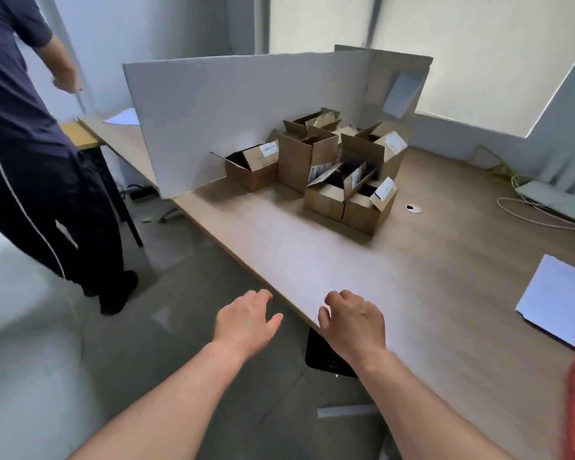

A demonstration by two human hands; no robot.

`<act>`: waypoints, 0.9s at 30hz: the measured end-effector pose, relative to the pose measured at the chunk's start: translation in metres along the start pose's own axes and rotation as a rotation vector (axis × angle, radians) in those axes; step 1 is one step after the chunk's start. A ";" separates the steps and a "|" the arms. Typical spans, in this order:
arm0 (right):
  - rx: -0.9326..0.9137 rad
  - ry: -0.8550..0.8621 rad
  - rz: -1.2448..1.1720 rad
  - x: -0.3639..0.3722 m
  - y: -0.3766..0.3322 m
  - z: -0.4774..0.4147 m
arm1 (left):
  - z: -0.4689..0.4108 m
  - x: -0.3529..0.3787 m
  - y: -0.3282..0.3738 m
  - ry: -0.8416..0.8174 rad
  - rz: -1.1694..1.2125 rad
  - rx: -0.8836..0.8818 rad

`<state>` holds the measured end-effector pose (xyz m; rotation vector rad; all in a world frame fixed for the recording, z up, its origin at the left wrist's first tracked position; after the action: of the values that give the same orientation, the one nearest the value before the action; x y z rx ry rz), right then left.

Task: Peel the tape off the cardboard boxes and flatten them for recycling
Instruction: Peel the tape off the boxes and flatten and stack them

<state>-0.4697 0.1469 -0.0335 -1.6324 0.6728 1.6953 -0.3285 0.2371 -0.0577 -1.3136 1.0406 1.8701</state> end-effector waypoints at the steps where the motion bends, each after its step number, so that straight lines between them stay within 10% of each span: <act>1: 0.007 -0.004 0.011 -0.001 0.008 -0.017 | -0.018 -0.003 0.007 0.000 -0.003 0.014; 27: 0.587 0.004 -0.084 -0.011 0.140 -0.261 | -0.360 -0.051 0.074 -0.053 0.043 0.449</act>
<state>-0.4098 -0.1424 -0.0563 -1.2240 0.9778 1.2702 -0.2088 -0.1141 -0.0608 -0.9787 1.3706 1.5668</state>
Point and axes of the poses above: each hand's wrist, its own z-axis away from the middle knuckle, its own x-axis out of the palm, y = z × x, the point moved 10 cm from there along -z, towards the middle knuckle, and after that the axes turned 12 degrees about -y, right-handed, at the moved point
